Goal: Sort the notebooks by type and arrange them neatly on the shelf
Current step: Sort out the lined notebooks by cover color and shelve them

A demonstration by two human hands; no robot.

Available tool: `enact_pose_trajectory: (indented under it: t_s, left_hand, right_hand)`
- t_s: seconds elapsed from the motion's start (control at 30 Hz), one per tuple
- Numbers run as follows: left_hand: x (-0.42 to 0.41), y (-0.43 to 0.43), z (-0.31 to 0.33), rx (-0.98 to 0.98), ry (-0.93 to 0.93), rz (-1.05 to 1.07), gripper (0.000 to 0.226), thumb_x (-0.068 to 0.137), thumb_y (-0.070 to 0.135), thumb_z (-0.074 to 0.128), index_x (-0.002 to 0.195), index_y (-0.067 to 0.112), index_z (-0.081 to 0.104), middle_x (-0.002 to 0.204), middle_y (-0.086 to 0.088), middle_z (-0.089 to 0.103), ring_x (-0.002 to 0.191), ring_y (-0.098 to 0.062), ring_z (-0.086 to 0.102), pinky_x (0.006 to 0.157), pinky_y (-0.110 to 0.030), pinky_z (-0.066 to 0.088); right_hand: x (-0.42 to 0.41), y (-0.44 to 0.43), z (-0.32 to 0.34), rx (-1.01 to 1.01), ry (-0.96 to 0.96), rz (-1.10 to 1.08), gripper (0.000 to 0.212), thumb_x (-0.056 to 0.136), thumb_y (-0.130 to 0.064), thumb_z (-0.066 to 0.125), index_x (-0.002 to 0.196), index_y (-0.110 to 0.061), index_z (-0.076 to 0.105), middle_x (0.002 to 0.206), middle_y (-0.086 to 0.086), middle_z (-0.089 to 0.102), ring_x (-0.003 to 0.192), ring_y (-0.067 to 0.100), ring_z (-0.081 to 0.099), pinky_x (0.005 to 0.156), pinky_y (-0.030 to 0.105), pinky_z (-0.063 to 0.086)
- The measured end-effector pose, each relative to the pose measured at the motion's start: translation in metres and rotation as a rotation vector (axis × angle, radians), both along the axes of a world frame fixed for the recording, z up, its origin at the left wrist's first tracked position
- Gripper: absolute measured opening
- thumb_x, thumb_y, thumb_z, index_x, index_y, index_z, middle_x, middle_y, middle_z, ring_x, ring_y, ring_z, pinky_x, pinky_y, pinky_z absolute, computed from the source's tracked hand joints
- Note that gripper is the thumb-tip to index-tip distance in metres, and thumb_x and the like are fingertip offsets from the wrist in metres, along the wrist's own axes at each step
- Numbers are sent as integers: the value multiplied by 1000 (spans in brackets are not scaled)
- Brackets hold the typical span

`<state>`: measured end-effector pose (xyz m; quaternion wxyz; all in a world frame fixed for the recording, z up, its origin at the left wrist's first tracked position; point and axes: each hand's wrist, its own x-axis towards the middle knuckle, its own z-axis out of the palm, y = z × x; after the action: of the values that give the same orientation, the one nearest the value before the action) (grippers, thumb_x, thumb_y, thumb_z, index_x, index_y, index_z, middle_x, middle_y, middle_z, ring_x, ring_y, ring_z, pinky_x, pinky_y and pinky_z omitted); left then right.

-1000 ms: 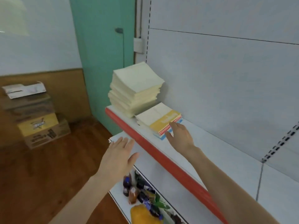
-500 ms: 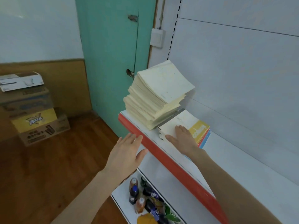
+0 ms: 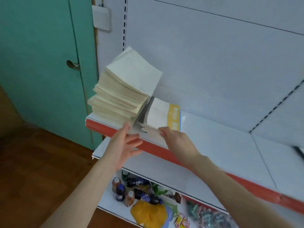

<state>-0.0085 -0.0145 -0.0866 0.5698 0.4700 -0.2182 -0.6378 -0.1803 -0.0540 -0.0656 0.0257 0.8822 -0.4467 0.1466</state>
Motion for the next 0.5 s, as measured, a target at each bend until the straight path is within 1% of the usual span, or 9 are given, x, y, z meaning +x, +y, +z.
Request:
enact_pose_trajectory:
  t_s: [0.03,0.07,0.1,0.17,0.23,0.3,0.37,0.43,0.5]
  left_hand:
    - [-1,-1,2,4,103,-43,43,95,44,38,124,12,44,104,-17,63,94,-31,62,76,-46,53]
    - [-2,-1,4,-3,135,-94,41,96,44,37,118,10,49,92,-14,68,84,-29,65,69,-41,56]
    - [-4,1,4,-6,95,-141,37,97,39,37,114,11,54,83,-11,70,75,-26,67,63,-35,56]
    - [-5,5,1,6,-129,-184,24,98,19,41,116,18,57,88,-7,70,76,-25,66,65,-33,53]
    - [0,10,-6,19,-293,-199,38,94,2,43,125,23,53,103,-6,66,91,-27,63,76,-38,50]
    - [9,21,-9,30,-369,-201,44,94,-1,42,130,23,49,105,-4,64,94,-25,61,76,-35,49]
    - [20,33,-10,46,-367,-185,45,95,1,42,131,26,47,105,-1,63,92,-20,60,69,-32,48]
    - [30,43,-11,53,-347,-137,46,95,2,43,134,27,45,104,1,64,91,-18,62,67,-31,47]
    - [37,52,-10,59,-342,-74,45,96,5,43,135,28,44,100,4,65,87,-14,62,63,-30,46]
  right_hand:
    - [-1,18,-8,-65,-18,61,34,100,-24,32,108,-3,58,80,16,67,71,33,65,59,35,48]
    - [-1,36,-17,-94,-39,131,37,101,-25,29,101,-3,59,78,14,69,69,30,66,59,33,51]
    - [-1,50,-25,-132,-37,199,43,102,-26,25,98,-4,61,82,12,70,73,27,68,67,30,51]
    - [-1,69,-32,-114,19,288,53,102,-29,21,97,-4,67,93,10,72,88,24,68,91,27,43]
    - [0,76,-23,63,-28,320,56,100,-37,23,102,-3,67,101,10,71,97,23,66,97,24,38]
    - [-2,67,-11,229,-207,257,59,95,-47,29,114,-3,63,113,9,67,106,21,61,93,19,39]
    - [-1,38,-2,224,-346,111,52,95,-44,36,122,-5,59,122,8,62,114,21,56,93,21,38]
    - [0,-7,-3,189,-254,-41,45,98,-34,39,134,-9,46,138,7,49,130,21,42,102,24,30]
    - [5,-44,-12,276,-59,-148,54,98,-37,40,144,-12,29,152,3,26,140,18,23,110,27,20]
